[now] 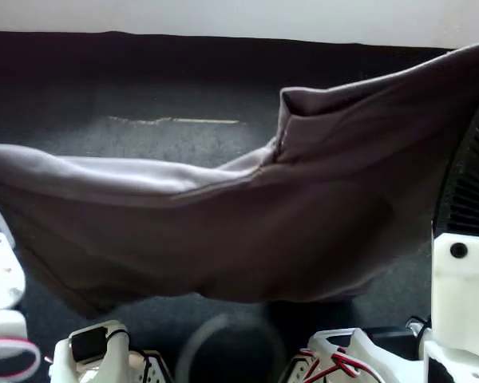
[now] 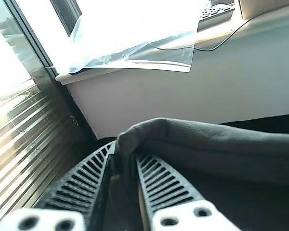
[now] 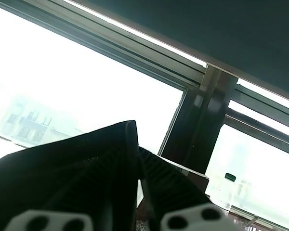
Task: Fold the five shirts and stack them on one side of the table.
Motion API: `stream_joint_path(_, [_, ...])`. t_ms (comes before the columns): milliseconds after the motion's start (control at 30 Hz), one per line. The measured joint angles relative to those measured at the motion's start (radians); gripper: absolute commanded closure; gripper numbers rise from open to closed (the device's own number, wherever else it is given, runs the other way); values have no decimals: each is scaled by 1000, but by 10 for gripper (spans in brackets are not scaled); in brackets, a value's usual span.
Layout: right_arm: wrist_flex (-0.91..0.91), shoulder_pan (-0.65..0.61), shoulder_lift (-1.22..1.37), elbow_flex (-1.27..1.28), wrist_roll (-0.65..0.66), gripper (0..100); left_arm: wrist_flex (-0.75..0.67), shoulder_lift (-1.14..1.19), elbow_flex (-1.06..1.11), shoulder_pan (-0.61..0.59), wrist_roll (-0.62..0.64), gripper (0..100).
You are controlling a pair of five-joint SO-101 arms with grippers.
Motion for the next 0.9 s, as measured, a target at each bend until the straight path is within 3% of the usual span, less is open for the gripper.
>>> stream_joint_path(133, [35, 0, -41, 0, 2, 992, 41, -23, 14, 0, 20, 991])
stream_joint_path(300, [40, 0, -117, -8, 3, 992, 44, -26, 178, 2, 92, 991])
stream_joint_path(900, [110, -2, -129, 35, 3, 992, 34, -186, 262, 2, 86, 991])
